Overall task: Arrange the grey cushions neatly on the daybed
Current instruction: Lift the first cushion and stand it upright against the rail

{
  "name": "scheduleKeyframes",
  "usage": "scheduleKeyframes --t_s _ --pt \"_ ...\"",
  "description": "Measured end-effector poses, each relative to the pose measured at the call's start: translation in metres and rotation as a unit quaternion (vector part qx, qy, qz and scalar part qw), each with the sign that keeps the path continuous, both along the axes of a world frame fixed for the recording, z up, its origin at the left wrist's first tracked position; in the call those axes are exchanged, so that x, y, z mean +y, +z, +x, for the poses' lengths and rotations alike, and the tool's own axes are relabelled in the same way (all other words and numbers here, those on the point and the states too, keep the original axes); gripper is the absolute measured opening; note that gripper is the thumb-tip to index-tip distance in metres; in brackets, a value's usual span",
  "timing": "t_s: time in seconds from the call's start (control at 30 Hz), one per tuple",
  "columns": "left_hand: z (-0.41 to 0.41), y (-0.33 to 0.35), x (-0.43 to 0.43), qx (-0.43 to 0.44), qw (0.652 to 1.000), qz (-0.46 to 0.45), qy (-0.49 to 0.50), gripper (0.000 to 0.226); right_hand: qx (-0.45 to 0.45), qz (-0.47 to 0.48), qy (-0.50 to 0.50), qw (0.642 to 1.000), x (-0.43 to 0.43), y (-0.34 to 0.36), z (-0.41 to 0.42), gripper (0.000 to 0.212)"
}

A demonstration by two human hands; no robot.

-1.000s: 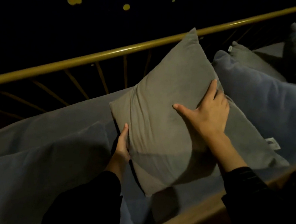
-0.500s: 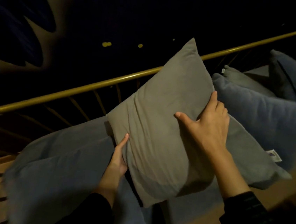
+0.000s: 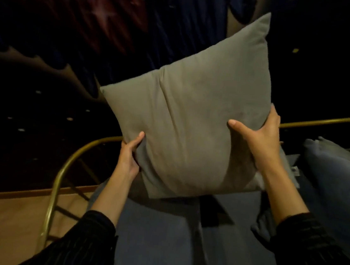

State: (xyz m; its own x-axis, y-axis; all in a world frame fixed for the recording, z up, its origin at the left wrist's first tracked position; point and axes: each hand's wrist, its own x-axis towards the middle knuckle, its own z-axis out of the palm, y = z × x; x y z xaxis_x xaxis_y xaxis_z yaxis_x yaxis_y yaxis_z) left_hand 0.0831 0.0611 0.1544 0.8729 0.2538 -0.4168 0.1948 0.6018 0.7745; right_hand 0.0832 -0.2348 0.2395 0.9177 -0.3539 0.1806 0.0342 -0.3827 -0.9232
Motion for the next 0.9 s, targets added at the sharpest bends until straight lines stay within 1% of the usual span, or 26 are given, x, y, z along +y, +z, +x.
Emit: scheduleKeyframes --t_s 0.07,0.13,0.23,0.3,0.43,0.5,0.6,0.67,0.8,0.87,0.9 --pt "-0.001 0.009 0.038 -0.018 0.998 0.035 0.044 0.063 0.009 0.105 0.054 0.993 0.025 -0.011 0.011 0.108" --pt "-0.002 0.015 0.071 -0.035 0.994 0.074 0.073 0.065 0.029 0.182 0.092 0.978 0.052 -0.025 0.024 0.102" --pt "0.001 0.014 0.112 -0.053 0.988 0.120 0.080 0.067 0.048 0.228 0.132 0.963 0.086 -0.049 0.046 0.097" --pt "0.004 0.007 0.133 -0.051 0.987 0.133 0.075 0.068 0.071 0.250 0.149 0.954 0.103 -0.072 0.058 0.096" --pt "0.005 -0.034 0.156 0.002 0.989 0.133 0.062 0.077 0.135 0.262 0.141 0.945 0.127 -0.131 0.069 0.097" --pt "-0.001 -0.062 0.159 0.026 0.992 0.113 0.042 0.089 0.175 0.263 0.131 0.940 0.130 -0.168 0.068 0.096" --pt "-0.005 -0.097 0.155 0.081 0.993 0.089 0.015 0.101 0.235 0.237 0.139 0.932 0.130 -0.215 0.063 0.098" --pt "0.002 -0.112 0.152 0.104 0.989 0.102 0.029 0.099 0.247 0.229 0.146 0.930 0.128 -0.229 0.066 0.102" --pt "0.014 -0.126 0.152 0.110 0.985 0.127 0.050 0.095 0.259 0.214 0.159 0.928 0.129 -0.237 0.076 0.104" --pt "0.013 -0.134 0.149 0.146 0.974 0.162 0.055 0.104 0.254 0.199 0.157 0.933 0.132 -0.247 0.070 0.109" --pt "0.014 -0.139 0.146 0.172 0.967 0.179 0.052 0.109 0.262 0.190 0.158 0.933 0.136 -0.251 0.067 0.107"
